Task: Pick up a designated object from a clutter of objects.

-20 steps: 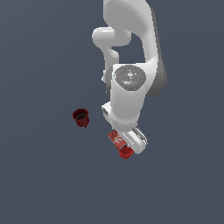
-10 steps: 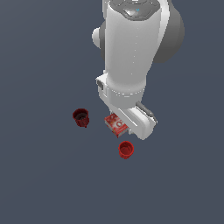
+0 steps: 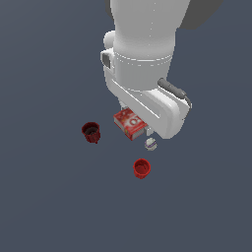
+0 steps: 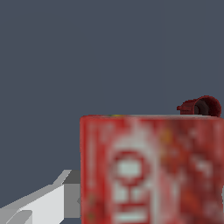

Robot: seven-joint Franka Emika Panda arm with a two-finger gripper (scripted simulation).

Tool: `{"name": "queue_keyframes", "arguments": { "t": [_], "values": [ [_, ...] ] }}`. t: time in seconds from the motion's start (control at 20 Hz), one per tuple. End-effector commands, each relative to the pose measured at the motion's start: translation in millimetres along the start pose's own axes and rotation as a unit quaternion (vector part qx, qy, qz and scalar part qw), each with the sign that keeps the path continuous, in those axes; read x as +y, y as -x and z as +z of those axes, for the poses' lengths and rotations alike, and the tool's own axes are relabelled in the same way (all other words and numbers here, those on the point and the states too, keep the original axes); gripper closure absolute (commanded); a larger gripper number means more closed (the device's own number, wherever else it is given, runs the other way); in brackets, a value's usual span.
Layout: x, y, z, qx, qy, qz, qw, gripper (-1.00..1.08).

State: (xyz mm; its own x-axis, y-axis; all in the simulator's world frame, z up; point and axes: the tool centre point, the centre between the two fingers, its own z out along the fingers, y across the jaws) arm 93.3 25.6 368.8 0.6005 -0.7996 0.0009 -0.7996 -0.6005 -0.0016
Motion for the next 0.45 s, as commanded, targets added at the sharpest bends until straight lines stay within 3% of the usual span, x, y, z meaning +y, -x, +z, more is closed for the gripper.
{"name": "queue_keyframes", "arguments": {
  "t": [0.0,0.4],
  "values": [
    [0,-1,-11,0.000,0.001,0.000,1.0000,1.08],
    [-1,-3,-24,0.000,0.001,0.000,1.0000,1.08]
  ]
}}
